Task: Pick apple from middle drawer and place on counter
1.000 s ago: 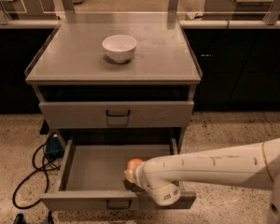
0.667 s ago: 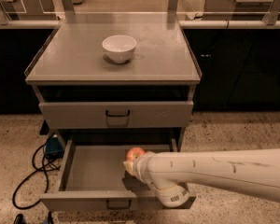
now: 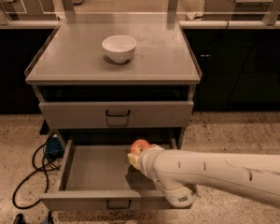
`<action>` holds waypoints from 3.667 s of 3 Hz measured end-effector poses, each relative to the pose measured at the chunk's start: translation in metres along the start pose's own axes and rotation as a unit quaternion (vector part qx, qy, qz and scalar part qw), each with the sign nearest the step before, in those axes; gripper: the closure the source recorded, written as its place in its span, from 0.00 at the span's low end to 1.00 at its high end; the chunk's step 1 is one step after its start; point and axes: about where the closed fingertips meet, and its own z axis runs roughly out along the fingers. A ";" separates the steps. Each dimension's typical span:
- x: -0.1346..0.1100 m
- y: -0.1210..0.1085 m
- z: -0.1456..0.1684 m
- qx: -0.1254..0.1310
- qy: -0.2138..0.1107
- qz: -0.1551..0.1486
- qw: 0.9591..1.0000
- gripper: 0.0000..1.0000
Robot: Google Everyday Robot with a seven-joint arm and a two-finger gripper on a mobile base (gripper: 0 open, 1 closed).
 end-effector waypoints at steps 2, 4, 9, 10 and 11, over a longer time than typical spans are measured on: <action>-0.083 -0.075 -0.128 0.097 -0.139 0.034 0.985 1.00; -0.092 -0.121 -0.178 0.147 -0.172 0.061 0.972 1.00; -0.253 -0.297 -0.204 0.019 -0.240 0.061 0.969 1.00; -0.294 -0.281 -0.144 -0.050 -0.211 0.024 0.976 1.00; -0.318 -0.251 -0.069 -0.117 -0.159 -0.003 0.980 1.00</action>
Offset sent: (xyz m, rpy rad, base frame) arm -0.0325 -0.2085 0.2789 0.0535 -0.5260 -0.4406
